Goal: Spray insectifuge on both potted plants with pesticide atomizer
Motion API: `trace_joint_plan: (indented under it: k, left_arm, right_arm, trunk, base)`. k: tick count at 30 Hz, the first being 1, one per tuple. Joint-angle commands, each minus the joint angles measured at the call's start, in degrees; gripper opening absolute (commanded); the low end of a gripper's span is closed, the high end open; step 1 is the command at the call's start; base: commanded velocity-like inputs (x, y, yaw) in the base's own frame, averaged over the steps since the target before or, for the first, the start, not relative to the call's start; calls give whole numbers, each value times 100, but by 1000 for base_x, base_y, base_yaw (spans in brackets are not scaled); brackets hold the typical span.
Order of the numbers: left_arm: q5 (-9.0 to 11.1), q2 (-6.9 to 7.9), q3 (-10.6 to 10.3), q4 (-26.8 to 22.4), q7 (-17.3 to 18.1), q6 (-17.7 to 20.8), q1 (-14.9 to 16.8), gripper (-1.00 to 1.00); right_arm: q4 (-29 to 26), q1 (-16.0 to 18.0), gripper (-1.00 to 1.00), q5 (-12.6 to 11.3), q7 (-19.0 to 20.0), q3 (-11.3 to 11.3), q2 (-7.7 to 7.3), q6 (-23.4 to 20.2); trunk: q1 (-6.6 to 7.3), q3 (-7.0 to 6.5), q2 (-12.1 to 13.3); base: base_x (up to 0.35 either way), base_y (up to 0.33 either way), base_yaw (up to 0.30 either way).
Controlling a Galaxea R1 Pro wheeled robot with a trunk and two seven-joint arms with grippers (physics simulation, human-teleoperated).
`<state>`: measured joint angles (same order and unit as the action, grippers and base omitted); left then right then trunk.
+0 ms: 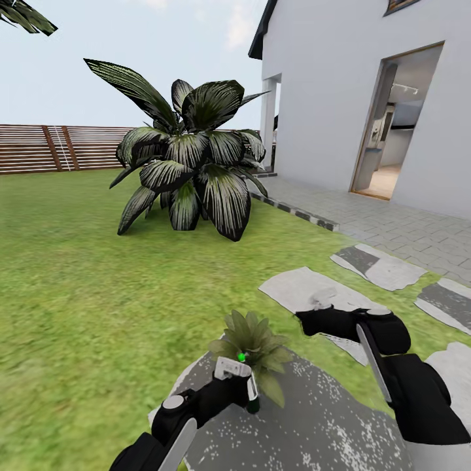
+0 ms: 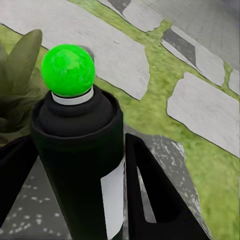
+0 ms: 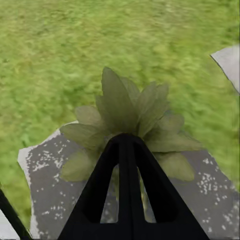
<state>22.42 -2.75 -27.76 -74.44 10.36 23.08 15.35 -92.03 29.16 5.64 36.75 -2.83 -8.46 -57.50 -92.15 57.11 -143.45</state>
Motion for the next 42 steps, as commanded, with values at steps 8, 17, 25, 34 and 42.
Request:
trace_joint_plan:
  k: [8, 17, 25, 34, 42]
  left_arm:
    - [73, -13, -3, 45, -512, 17, -3, -100]
    - [78, -27, -10, 462, -745, 32, -6, -100]
    - [67, -83, 15, 1005, -757, -10, 3, -100]
    - [48, -182, 164, 1443, -772, -285, 90, -100]
    - [69, -193, 182, 1499, -768, -562, 99, -100]
  right_arm:
    - [19, 29, 100, 39, -310, 569, 114, -15]
    - [74, 82, 100, 50, -334, 623, 120, -66]
    - [201, 188, 100, 45, -335, 634, 113, -85]
    - [211, 308, 100, 28, -312, 1016, 88, -92]
    - [193, 311, 100, 25, -309, 1079, 107, -91]
  trunk:
    - [1, 6, -3]
    - [1, 6, -3]
    - [1, 6, -3]
    - [1, 6, -3]
    - [1, 6, -3]
  base:
    - [0, 0, 0]
    - [0, 0, 0]
    - [0, 0, 0]
    - [0, 0, 0]
    - [0, 0, 0]
